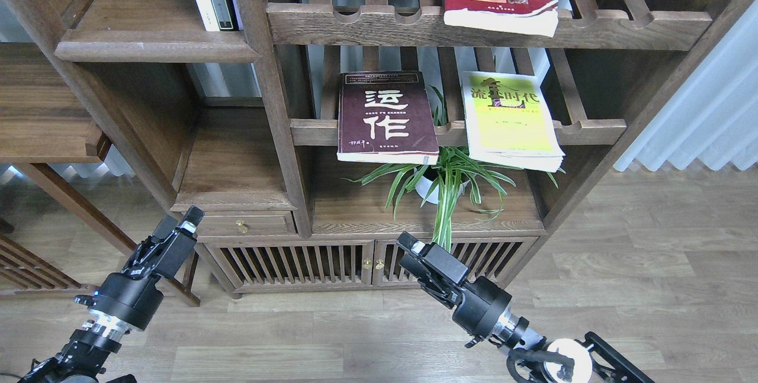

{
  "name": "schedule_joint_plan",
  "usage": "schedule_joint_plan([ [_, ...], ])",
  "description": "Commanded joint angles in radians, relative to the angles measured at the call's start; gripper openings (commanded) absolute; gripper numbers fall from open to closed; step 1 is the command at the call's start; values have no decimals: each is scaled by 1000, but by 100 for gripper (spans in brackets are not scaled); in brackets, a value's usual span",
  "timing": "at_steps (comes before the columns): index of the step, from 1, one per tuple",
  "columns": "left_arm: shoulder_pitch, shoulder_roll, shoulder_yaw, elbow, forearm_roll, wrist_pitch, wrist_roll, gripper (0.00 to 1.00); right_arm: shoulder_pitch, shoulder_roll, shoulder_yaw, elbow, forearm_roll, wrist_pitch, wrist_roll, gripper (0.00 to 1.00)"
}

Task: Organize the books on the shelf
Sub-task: 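Raise the right gripper toward the yellow-green book on the middle shelf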

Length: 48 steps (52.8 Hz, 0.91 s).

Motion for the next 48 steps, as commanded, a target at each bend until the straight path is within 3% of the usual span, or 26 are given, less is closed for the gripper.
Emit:
schedule_joint_plan([
  [1, 1, -1, 0, 0, 0, 0, 0, 100, 8, 7, 2, -16, 1, 4, 3, 99],
  [14, 1, -2, -11, 20, 0, 0, -8, 100, 116, 16, 28, -79, 1, 4, 0, 99],
  [34, 4, -2, -48, 21, 0, 0, -8, 100, 132, 34, 40, -102, 2, 4, 10, 99],
  [48, 3, -4, -54, 40, -2, 0, -8, 100, 143, 136, 137, -113, 36, 4, 16, 99],
])
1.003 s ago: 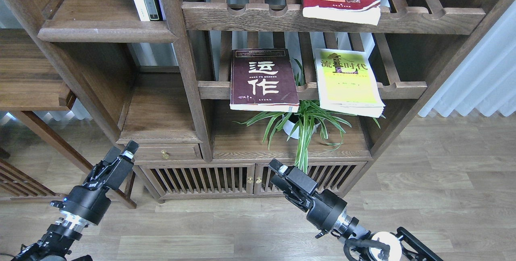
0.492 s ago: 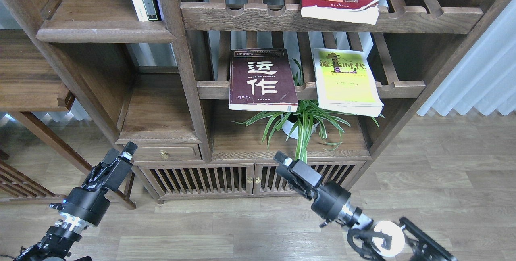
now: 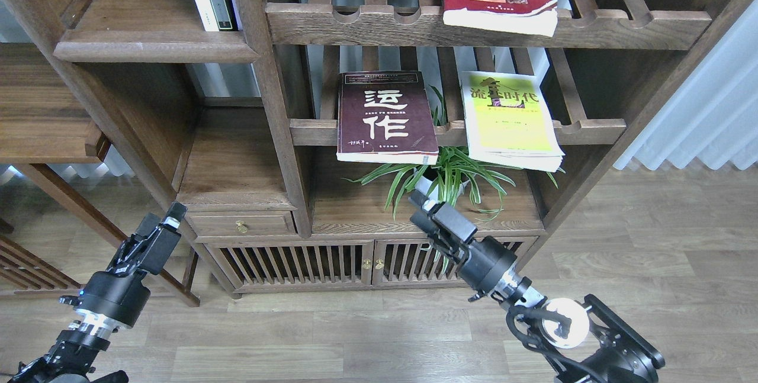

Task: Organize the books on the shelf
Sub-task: 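Raise the right gripper toward the yellow-green book on the middle shelf, then grasp the bottom edge of the yellow-green book with the right gripper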

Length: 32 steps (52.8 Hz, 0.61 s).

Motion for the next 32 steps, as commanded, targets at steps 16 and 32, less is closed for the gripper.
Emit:
schedule_joint_plan([
  [16, -1, -1, -31, 13, -5, 0, 2, 100, 3, 59, 117, -94, 15, 0, 48, 99],
  [32, 3, -2, -40, 13, -5, 0, 2, 100, 72, 59, 231, -183, 144, 0, 115, 99],
])
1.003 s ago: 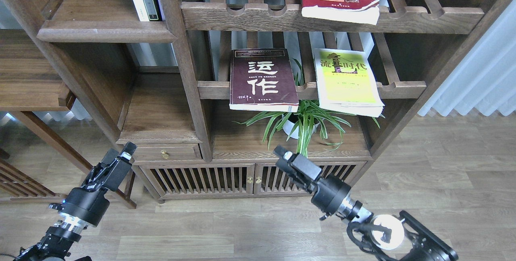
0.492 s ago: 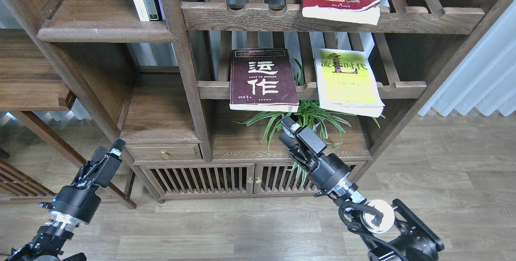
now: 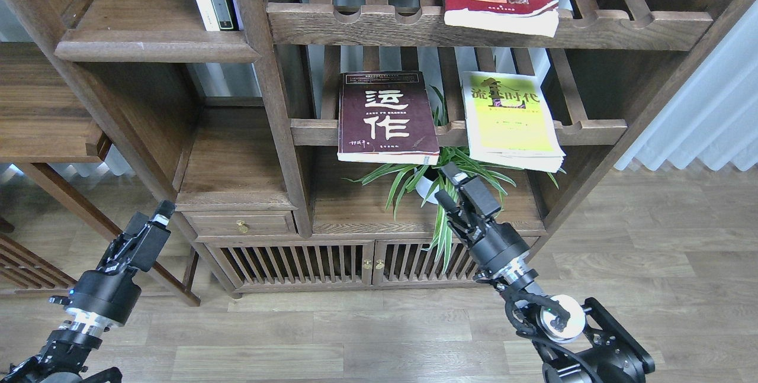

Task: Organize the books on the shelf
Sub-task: 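Grasp the bottom edge of the yellow-green book with the right gripper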

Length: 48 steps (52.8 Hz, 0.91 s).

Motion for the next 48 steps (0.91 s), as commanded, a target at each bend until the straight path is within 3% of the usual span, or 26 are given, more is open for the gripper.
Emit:
schedule_joint_plan([
  [1, 2, -1, -1, 0, 0, 0, 0, 100, 57, 0, 59, -36, 51, 0, 48, 99],
  [17, 0, -18, -1, 0, 1, 0, 2, 100, 83, 0, 64, -91, 59, -32, 82, 99],
  [48, 2, -20, -1, 11, 1, 0, 2, 100, 119, 0, 65, -135, 59, -160, 102, 99],
])
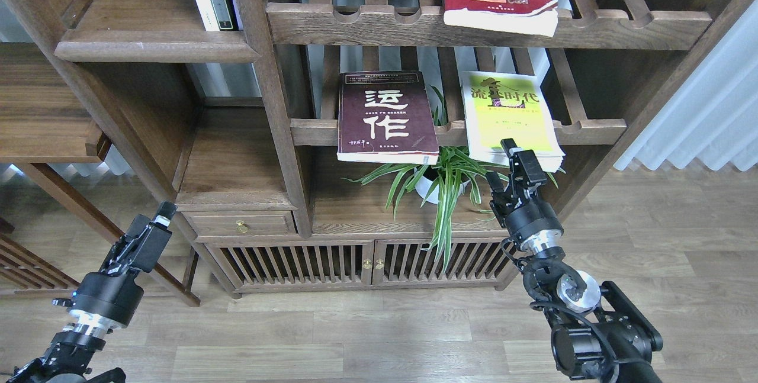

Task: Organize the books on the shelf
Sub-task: 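Grasp the bottom edge of the yellow-green book with the right gripper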

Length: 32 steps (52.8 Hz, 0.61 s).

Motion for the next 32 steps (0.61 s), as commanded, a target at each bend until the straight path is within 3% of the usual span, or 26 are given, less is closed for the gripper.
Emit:
schedule_joint_plan([
  [1, 0, 0, 0, 2, -1, 0, 0, 100, 8, 0, 0, -5, 0, -14, 1, 99],
  [10, 0, 0, 0, 5, 1, 0, 0, 100, 42, 0, 3, -25, -2, -17, 10, 96],
  [14, 0, 0, 0, 5, -1, 0, 0, 100, 50, 0, 14, -26, -2, -17, 28, 90],
  [20, 0, 0, 0, 5, -1, 0, -2, 100, 66, 0, 52, -28, 0, -20, 65, 74],
  [32, 0, -2, -4, 5, -1, 0, -2, 100, 93, 0, 66, -54, 0, -83, 78, 67],
])
